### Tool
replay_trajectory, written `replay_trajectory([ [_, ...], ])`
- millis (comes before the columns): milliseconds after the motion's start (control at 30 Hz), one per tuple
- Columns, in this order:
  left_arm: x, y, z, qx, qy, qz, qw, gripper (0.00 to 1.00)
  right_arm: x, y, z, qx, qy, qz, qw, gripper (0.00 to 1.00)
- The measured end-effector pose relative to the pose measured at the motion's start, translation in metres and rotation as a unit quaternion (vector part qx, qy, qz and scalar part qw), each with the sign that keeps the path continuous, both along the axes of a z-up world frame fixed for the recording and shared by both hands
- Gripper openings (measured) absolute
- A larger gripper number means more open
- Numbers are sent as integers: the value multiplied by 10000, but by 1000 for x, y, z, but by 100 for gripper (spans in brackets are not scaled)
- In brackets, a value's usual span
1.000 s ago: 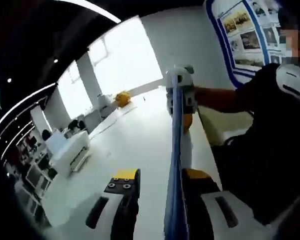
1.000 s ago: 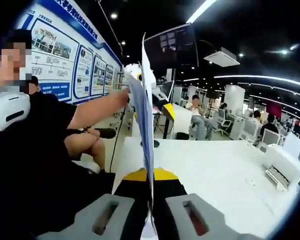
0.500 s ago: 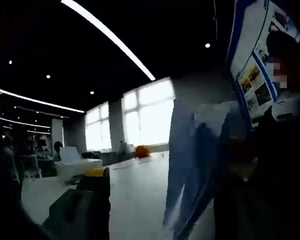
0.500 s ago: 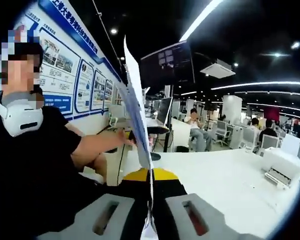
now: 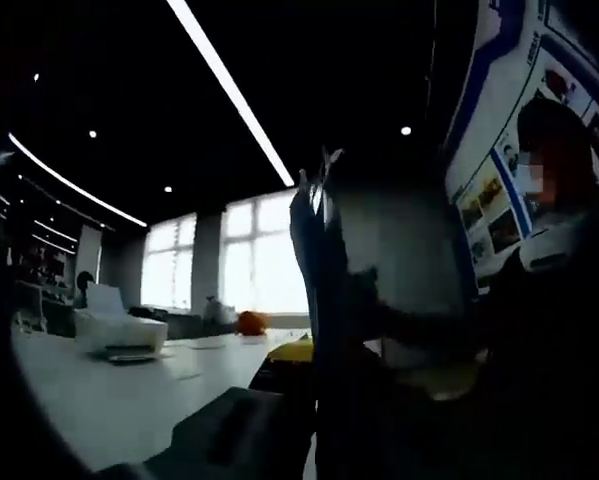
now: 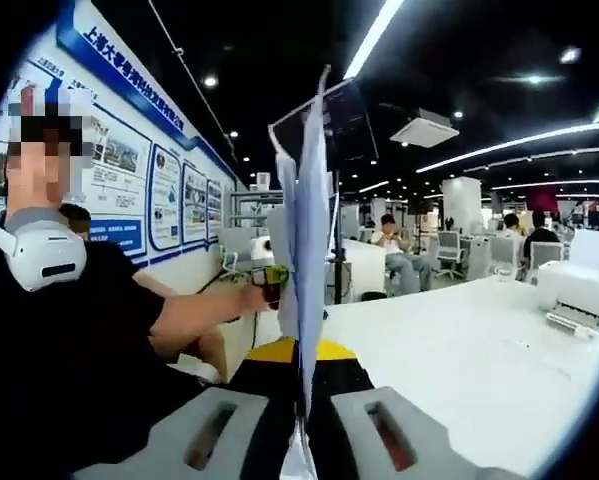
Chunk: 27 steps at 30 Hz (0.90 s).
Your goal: Organize the stack of printing papers by aligning and flattening the scattered papers on the table
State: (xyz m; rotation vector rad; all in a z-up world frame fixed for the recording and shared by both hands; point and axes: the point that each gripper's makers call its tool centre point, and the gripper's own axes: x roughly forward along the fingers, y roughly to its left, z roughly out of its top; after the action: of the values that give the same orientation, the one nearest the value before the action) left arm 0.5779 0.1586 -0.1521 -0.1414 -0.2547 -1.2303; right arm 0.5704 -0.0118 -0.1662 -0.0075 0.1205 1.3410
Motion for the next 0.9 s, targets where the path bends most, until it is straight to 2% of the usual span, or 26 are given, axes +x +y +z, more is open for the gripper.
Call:
replay_trajectory([
  [67, 10, -4, -8, 146, 43, 598, 9981, 6, 13, -5, -7, 47, 7, -366, 9993, 0],
  [100, 14, -5, -10, 171, 19, 902, 9958, 6, 17, -6, -10, 88, -111, -520, 9985, 0],
  [167, 13, -10, -11, 129, 42, 1059, 9943, 6, 24, -8, -15, 160, -293, -815, 9961, 0],
  [267, 12, -17, -17, 58, 65, 1474, 9890, 6, 35, -14, -20, 405, -272, -1427, 9886, 0],
  [467, 7, -23, -24, 40, 96, 1821, 9832, 5, 41, -19, -31, 668, -149, -1877, 9798, 0],
  [567, 8, -25, -30, 85, 111, 1989, 9799, 5, 41, -20, -39, 626, -197, -2059, 9764, 0],
  [667, 8, -29, -40, 83, 265, 1943, 9805, 6, 42, -21, -44, 505, -260, -2227, 9732, 0],
  [800, 9, -27, -42, 95, 273, 2013, 9791, 6, 39, -19, -43, 445, -260, -2135, 9756, 0],
  [867, 11, -26, -45, 220, 154, 2077, 9778, 6, 38, -17, -50, 229, -332, -2083, 9772, 6],
  [900, 13, -26, -47, 298, 52, 2082, 9776, 8, 39, -16, -54, 147, -326, -2068, 9777, 15],
])
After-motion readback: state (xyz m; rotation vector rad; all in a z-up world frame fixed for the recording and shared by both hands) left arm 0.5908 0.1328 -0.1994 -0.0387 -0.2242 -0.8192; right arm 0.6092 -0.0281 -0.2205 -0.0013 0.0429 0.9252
